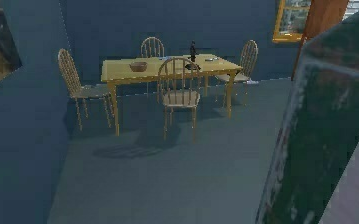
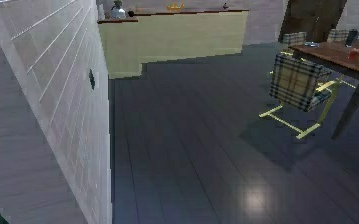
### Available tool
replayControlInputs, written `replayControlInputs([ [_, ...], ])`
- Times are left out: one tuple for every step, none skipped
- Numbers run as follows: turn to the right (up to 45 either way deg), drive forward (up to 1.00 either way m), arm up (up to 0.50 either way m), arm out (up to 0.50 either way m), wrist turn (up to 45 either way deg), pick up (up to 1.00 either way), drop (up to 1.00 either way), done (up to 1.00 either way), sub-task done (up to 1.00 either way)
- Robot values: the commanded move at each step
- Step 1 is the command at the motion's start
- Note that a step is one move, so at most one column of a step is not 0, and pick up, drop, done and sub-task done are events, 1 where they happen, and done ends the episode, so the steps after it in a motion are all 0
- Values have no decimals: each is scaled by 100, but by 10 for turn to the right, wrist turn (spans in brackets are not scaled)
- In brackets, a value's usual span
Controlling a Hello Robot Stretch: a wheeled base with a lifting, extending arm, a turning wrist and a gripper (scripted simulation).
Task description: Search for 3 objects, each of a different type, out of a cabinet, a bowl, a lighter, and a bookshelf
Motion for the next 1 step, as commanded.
replayControlInputs([
  [90,0,0,0,0,0,0,0,0],
])
